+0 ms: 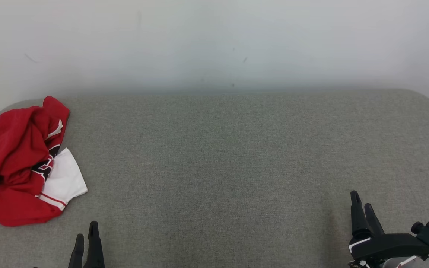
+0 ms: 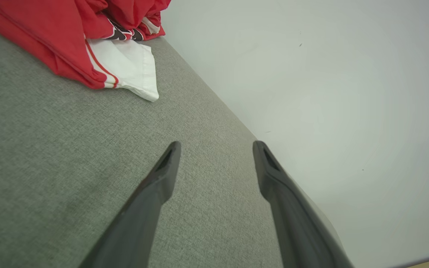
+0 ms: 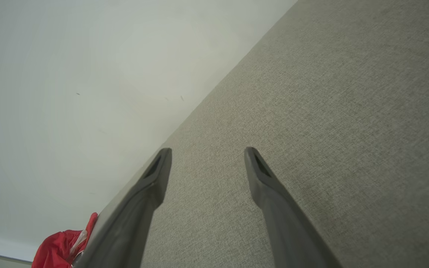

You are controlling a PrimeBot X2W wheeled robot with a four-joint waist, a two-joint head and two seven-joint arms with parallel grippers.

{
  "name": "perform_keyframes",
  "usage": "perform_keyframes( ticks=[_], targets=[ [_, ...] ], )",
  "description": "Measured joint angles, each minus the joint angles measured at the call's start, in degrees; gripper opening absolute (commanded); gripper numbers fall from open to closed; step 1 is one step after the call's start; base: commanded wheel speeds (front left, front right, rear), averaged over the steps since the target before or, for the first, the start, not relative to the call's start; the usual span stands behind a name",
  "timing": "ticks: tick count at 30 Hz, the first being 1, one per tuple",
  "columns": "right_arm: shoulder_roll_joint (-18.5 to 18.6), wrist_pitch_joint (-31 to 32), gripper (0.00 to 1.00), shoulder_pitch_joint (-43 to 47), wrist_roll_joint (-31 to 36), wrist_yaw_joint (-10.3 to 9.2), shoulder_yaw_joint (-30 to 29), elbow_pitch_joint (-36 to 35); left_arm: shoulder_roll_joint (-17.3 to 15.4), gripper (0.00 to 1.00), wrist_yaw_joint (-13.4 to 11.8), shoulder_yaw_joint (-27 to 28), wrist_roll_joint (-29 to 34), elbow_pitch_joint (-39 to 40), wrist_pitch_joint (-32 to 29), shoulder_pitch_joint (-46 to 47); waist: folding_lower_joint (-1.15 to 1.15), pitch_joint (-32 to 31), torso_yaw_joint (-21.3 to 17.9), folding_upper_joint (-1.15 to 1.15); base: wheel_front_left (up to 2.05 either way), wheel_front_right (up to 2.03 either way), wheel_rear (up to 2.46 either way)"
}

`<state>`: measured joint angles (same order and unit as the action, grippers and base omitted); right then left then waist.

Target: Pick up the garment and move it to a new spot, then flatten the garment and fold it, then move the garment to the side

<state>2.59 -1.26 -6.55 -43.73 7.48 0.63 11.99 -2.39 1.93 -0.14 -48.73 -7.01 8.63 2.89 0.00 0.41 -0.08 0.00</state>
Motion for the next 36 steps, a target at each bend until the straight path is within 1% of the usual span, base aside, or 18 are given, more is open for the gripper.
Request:
perform_keyframes(
  ticks=[1,14,25,30,31,36],
  targets=[
    [0.00,0.00,1.00,0.00,0.00,0.00,0.00,0.00,0.00,1.00,0.00,0.00,0.00,0.00,0.00,0.00,0.00,0.00,0.00,0.00,0.00,0.00,0.00],
    [0.40,-3.30,1.00,0.11,13.47,0.00,2.79,-1.02,-0.49,1.00,-1.71,-1.08,15.69,1.29,1.56,-0.31,0.00,-0.11,0.05,0.00,0.00,0.00,0.00],
    [0.91,-5.35,1.00,0.13,20.72,0.00,4.79,-0.12,-1.36,1.00,-2.79,-2.11,22.76,2.04,2.41,-0.35,0.00,-0.51,0.02,0.00,0.00,0.00,0.00],
    [1.04,-6.34,1.00,0.21,23.29,0.00,5.67,0.41,-1.54,1.00,-2.78,-2.22,24.62,2.01,2.88,-0.52,0.00,-0.80,0.13,0.00,0.00,0.00,0.00],
    [1.10,-6.65,1.00,0.21,24.36,0.00,6.08,0.48,-1.71,1.00,-2.78,-2.23,25.91,2.02,3.03,-0.53,0.00,-0.88,0.17,0.00,0.00,0.00,0.00],
    [1.27,-7.57,1.00,0.21,27.05,0.00,6.97,0.55,-1.83,1.00,-2.78,-2.29,28.22,2.02,3.46,-0.53,0.00,-1.02,0.31,0.00,0.00,0.00,0.00]
  ],
)
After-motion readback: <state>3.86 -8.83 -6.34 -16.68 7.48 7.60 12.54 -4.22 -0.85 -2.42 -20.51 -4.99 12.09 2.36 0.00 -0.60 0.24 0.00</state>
